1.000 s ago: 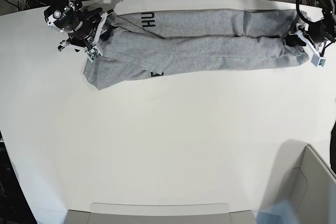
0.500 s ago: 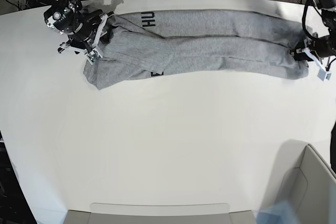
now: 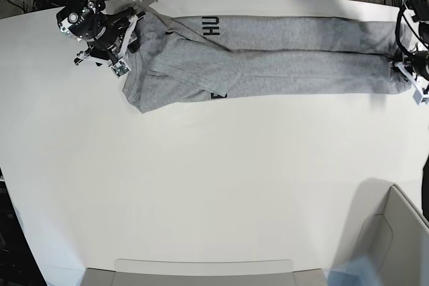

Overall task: Fold the T-shirt properly
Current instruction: 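Lift the strip end with the left gripper and fold it toward the right gripper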

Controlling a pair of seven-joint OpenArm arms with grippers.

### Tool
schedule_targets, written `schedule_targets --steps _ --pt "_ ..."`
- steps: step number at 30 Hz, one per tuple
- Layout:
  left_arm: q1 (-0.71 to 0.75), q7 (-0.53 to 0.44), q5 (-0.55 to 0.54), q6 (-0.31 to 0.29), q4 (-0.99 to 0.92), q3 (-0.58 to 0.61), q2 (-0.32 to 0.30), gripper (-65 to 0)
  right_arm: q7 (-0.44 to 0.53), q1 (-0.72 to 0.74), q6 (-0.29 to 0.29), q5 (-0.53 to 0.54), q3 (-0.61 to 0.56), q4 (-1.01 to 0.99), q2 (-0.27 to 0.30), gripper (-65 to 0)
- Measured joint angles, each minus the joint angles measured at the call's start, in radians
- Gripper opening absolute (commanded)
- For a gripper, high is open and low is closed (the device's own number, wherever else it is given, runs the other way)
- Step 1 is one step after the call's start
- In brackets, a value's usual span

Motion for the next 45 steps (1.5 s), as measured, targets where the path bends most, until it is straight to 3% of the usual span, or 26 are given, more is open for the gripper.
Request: schedule_targets --steps 5,8,10,15,21,26,30,35,45 --pt "0.059 0.073 0.005 -0.003 0.222 -0.125 0.011 -65.0 0.000 -0.002 0.000 0.000 0.000 0.000 -0.002 -43.0" --pt "0.066 0.069 0.024 0.004 0.370 -0.169 0.037 -65.0 0.000 -0.002 0.000 0.000 -0.002 0.000 -0.002 -43.0" --pt "0.098 0.051 0.009 0.003 0.457 -0.171 0.065 -65.0 0.000 0.000 0.000 0.000 -0.002 0.000 -0.005 -43.0" --pt "0.208 0.080 0.011 0.000 0.628 -0.159 0.218 -65.0 -0.001 0.001 0.000 -0.001 -0.003 0.000 -0.006 -43.0" --pt "0.244 0.063 0.006 0.003 0.872 -0.105 0.285 -65.0 -0.001 0.000 0.000 0.000 -0.003 0.000 -0.005 -43.0" --pt "0.256 0.074 0.008 0.001 0.920 -0.092 0.338 -65.0 0.000 0.002 0.000 0.000 -0.005 0.000 -0.005 -43.0" --pt "0.253 0.075 0.020 0.003 0.919 0.029 0.357 -65.0 -0.003 0.000 0.000 -0.001 -0.005 0.000 -0.005 -43.0" --pt "0.249 0.072 0.004 0.003 0.920 0.103 0.431 -65.0 -0.001 0.000 0.000 0.000 -0.005 0.000 -0.005 -43.0" --pt "0.249 0.072 0.011 0.003 0.920 0.229 0.474 -65.0 -0.001 0.000 0.000 0.000 -0.005 0.000 -0.005 -43.0"
